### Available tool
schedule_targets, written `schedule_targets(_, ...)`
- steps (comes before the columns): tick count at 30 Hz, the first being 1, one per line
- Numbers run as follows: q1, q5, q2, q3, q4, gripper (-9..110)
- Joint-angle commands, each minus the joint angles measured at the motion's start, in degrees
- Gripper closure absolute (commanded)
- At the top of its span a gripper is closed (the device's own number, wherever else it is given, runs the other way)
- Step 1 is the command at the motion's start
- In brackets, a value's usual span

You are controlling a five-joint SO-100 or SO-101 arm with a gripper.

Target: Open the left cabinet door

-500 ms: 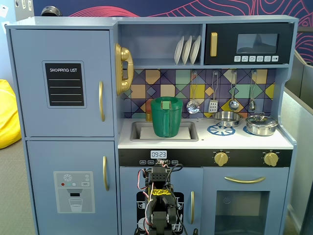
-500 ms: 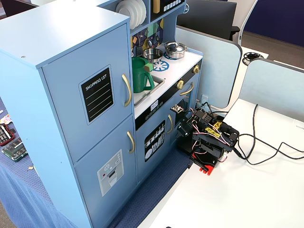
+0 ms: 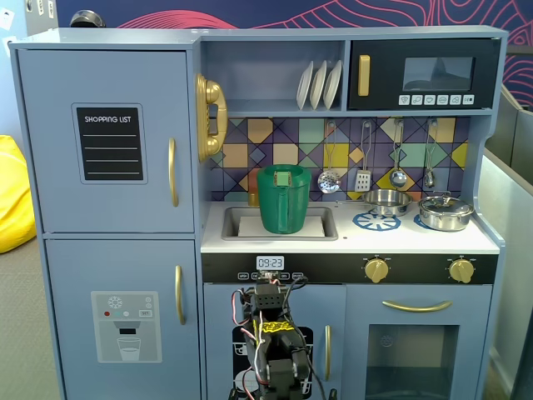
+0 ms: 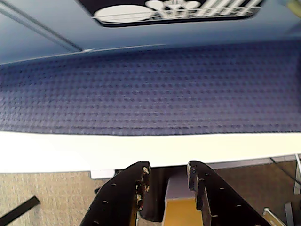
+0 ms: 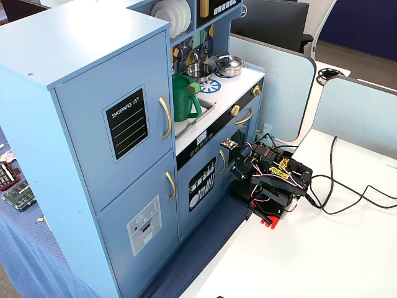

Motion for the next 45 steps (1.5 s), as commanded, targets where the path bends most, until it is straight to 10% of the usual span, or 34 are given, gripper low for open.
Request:
schedule_targets(1,-9.84,6.77,-2.37,-6.15,-9.76,101)
schedule_targets(13,-28.3,-4.31,-19.86,-34.19,-48.87,94)
schedule_targets(45,-38.32,-15.38,-52.73,-71.46,-62.23,79)
